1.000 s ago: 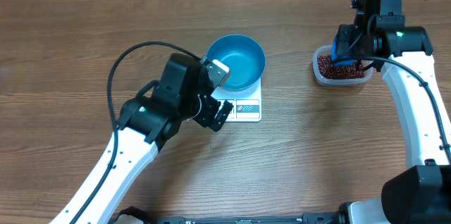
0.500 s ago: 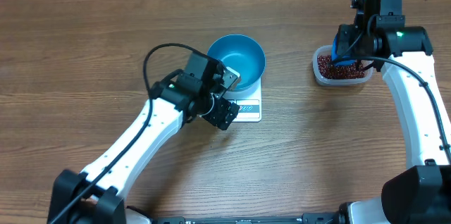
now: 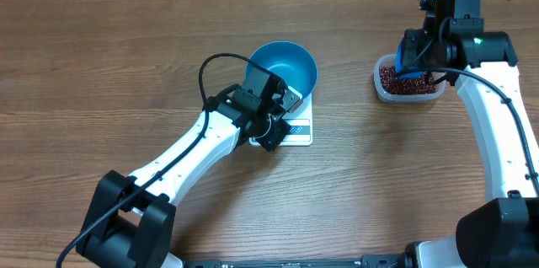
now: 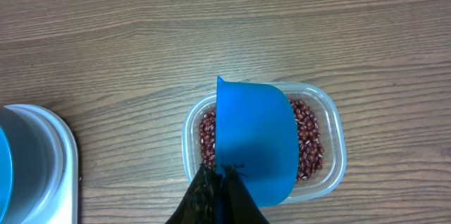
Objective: Scoop item into bowl and weigh 150g on scale
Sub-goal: 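Move the left gripper forward over the scale's buttons, then press the TARE button on the scale with the left gripper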
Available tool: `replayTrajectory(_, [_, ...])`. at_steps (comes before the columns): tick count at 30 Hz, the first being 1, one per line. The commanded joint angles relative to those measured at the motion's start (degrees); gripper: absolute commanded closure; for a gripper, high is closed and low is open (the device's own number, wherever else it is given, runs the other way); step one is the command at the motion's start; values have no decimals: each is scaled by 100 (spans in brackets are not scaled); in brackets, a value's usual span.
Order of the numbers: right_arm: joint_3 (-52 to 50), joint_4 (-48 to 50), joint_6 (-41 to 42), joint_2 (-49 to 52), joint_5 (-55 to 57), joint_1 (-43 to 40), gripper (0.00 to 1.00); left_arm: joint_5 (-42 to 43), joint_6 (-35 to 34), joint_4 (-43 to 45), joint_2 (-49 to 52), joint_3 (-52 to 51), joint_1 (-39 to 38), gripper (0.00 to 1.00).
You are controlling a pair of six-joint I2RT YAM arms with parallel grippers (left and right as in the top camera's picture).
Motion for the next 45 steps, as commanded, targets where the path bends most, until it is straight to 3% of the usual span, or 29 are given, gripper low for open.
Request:
replayTrajectory(1, [210, 33, 42, -42, -15, -11, 96, -247, 450, 232, 129, -2, -39, 96])
replayTrajectory(11, [210, 31, 92, -42, -15, -11, 96, -221, 1482, 444, 269, -4, -284, 96])
replayTrajectory(45, [210, -48, 146, -42, -103, -11, 96, -640, 1091, 885, 870, -11, -413, 96])
